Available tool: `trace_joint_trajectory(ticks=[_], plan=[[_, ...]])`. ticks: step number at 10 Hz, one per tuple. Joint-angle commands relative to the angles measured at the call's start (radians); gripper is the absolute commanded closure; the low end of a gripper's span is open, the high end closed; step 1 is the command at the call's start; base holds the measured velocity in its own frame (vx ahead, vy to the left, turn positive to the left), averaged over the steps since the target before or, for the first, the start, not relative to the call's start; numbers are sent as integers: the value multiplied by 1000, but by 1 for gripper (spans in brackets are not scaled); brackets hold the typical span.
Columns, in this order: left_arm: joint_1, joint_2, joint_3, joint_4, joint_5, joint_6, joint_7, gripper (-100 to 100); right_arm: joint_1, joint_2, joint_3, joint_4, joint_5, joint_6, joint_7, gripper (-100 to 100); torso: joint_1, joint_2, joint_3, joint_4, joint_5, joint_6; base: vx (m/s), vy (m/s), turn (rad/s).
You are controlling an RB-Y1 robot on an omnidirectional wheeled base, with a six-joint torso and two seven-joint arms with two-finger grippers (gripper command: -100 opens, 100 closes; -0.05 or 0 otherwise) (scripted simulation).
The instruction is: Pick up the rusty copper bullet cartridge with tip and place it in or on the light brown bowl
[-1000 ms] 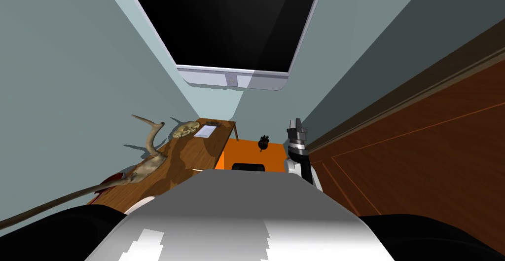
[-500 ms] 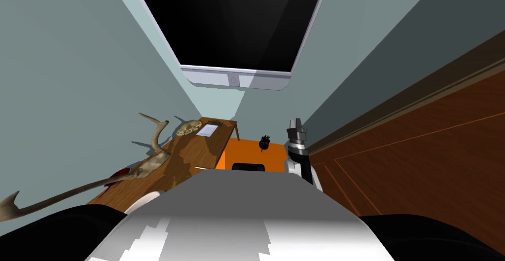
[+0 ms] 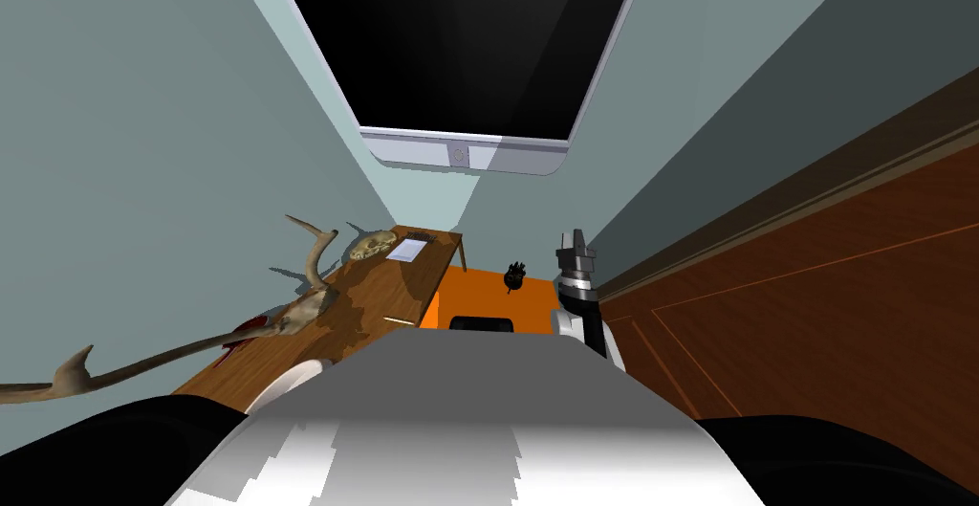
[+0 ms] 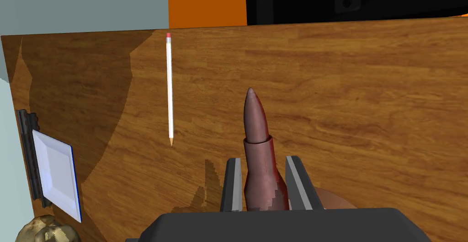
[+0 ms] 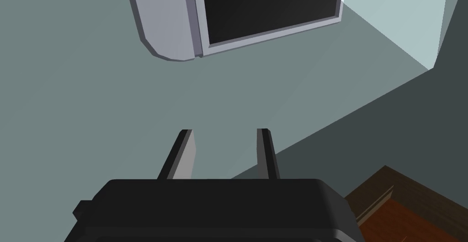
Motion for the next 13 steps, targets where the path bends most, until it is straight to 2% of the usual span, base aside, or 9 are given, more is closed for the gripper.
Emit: trace_joint_trajectory(ticks=[1, 5, 6, 8, 9, 10, 13], plan=[[-5, 22, 39, 23, -24, -5, 16, 100, 0, 0, 0, 0, 0, 0, 0, 0, 0, 0, 0, 0, 0, 0, -47, 29, 57], [-24, 85, 114, 70, -73, 5, 49, 100, 0, 0, 0, 0, 0, 0, 0, 0, 0, 0, 0, 0, 0, 1, -39, 29, 39], [-31, 114, 141, 86, -92, 17, 60, 100, 0, 0, 0, 0, 0, 0, 0, 0, 0, 0, 0, -1, 0, 1, -62, 40, 62], [-38, 143, 165, 98, -107, 31, 69, 100, 0, 0, 0, 0, 0, 0, 0, 0, 0, 0, 0, -1, -1, 1, -44, 45, 29], [-32, 138, 155, 79, -102, 33, 74, 100, 0, 0, 0, 0, 0, 0, 0, 0, -1, 0, -1, -1, -1, 2, -18, 24, -2], [-30, 141, 158, 76, -103, 40, 78, -100, 0, 0, 0, 0, 0, 0, 0, 0, -2, -2, -1, -1, 0, 1, -3, 6, -2], [-31, 141, 158, 76, -103, 40, 77, -100, 0, 0, 0, 0, 0, 0, 0, 0, -4, -3, -2, -1, -1, 1, 0, 0, 0]])
